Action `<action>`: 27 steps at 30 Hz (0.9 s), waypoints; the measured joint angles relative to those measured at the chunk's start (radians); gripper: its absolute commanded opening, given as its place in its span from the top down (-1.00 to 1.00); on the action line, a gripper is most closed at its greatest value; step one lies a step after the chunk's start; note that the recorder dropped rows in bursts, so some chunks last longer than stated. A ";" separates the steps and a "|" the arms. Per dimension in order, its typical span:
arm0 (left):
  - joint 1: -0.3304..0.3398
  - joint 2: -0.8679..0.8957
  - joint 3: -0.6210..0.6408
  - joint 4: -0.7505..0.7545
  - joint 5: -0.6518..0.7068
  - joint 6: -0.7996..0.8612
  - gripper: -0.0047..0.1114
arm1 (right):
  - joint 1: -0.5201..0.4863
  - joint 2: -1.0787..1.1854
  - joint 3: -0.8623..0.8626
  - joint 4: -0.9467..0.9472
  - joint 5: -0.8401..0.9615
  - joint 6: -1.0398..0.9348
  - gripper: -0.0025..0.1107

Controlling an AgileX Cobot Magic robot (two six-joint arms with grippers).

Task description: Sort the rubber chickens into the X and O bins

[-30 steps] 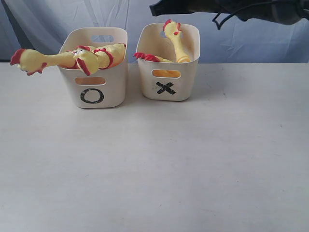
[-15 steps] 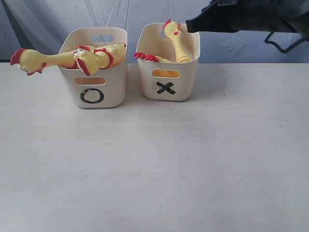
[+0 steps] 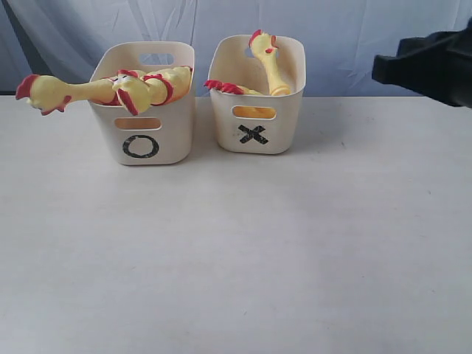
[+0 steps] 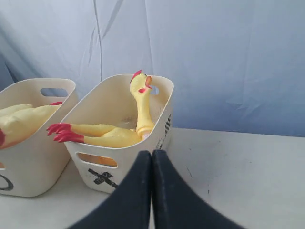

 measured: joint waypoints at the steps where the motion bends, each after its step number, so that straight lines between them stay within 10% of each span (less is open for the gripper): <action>1: 0.000 0.000 0.000 0.000 0.000 0.000 0.91 | 0.000 -0.033 0.026 0.000 -0.007 0.023 0.96; 27: 0.000 0.000 0.000 0.008 0.000 0.000 0.91 | -0.128 -0.867 0.424 -0.353 0.061 0.336 0.97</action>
